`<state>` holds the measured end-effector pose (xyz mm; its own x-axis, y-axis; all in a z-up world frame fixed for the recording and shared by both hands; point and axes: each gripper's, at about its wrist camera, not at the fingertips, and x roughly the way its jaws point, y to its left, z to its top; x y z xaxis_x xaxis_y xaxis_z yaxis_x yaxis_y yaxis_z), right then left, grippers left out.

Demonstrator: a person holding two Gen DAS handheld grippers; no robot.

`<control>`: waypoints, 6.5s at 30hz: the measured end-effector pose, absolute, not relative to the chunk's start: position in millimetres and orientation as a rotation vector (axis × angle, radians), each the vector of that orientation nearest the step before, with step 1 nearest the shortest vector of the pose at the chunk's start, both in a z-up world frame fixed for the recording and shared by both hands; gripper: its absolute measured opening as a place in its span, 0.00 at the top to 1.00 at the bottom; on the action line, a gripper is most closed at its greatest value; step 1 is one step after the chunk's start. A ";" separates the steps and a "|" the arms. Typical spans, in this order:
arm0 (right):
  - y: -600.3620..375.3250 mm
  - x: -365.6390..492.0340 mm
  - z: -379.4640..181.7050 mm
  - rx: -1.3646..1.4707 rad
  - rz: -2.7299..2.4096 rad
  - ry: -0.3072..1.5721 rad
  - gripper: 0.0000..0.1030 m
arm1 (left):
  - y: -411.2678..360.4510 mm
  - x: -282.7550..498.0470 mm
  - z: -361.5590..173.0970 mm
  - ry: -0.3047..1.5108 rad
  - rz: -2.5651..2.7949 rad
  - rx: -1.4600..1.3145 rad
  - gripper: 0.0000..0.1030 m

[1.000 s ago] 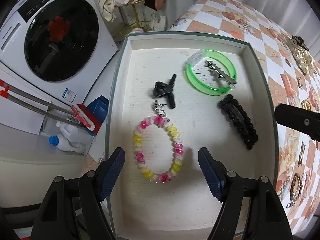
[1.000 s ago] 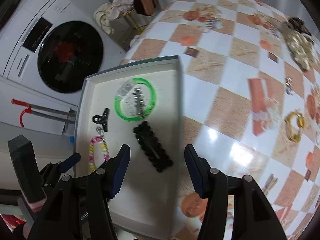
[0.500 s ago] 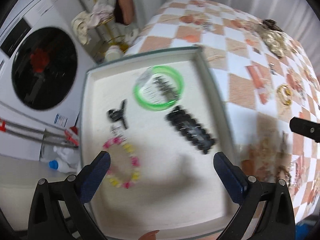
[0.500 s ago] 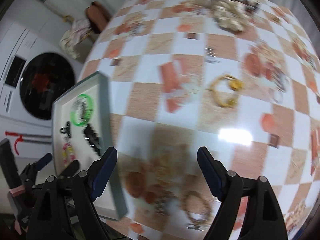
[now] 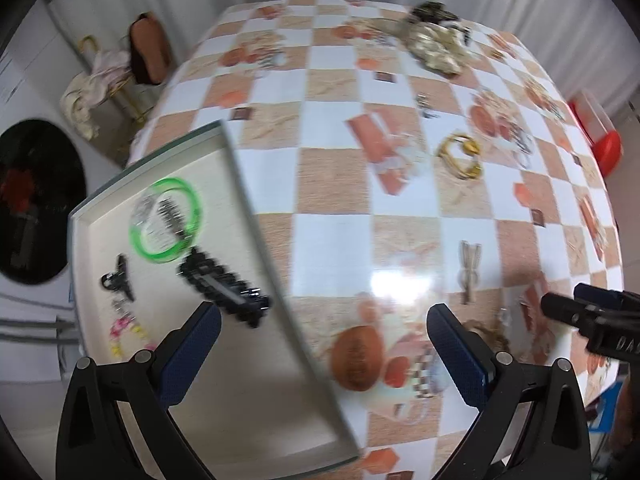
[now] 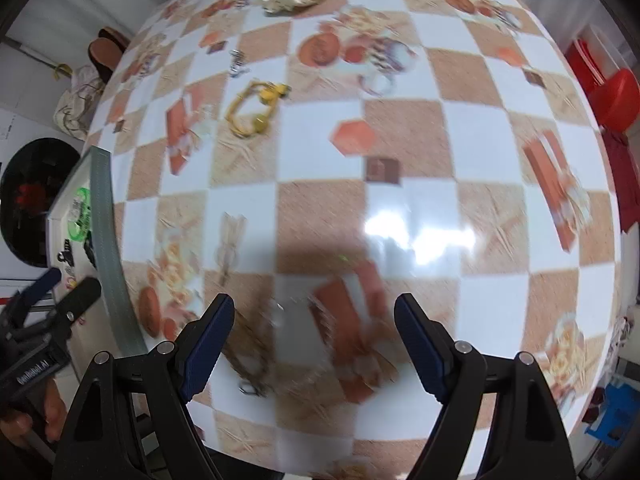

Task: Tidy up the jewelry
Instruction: 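Move the right tool to the clear bracelet while the left tool reaches the braided bracelet, then grasp the clear bracelet with the right tool while the left tool grasps the braided one, then release the clear bracelet into the tray with right tool while left tool releases its bracelet, then move the right tool to the yellow tie while the left tool reaches the bunny clip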

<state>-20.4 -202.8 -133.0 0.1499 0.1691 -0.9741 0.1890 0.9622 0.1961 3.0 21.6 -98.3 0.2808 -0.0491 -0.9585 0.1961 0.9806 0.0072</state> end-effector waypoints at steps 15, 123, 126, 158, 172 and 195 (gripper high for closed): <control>-204.8 -53.6 -157.3 0.161 -0.048 1.453 0.18 | -33.3 -8.7 -127.5 1.368 -0.324 0.235 0.00; 70.7 -5.1 -65.3 0.056 0.636 1.378 0.92 | 219.2 -83.1 -95.8 1.371 0.020 -0.331 0.89; 84.8 2.2 -77.0 0.062 0.681 1.385 0.92 | 222.7 -79.9 -107.8 1.384 0.033 -0.334 0.89; 77.8 37.8 -144.7 0.013 0.502 1.512 0.50 | 194.4 -64.1 -126.7 1.402 0.142 -0.104 0.13; 16.6 39.0 -108.6 0.131 0.389 1.447 0.36 | 174.0 -47.2 -111.4 1.380 0.122 -0.035 0.00; -170.1 9.1 -117.3 0.321 0.001 1.465 0.17 | 56.2 -24.9 -76.5 1.313 -0.163 0.118 0.00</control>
<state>9.1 -170.1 -117.3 0.1137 0.1950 -0.9742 0.1938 0.9574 0.2142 -24.9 56.2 -76.5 0.2462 -0.0525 -0.9678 0.1862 0.9825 -0.0060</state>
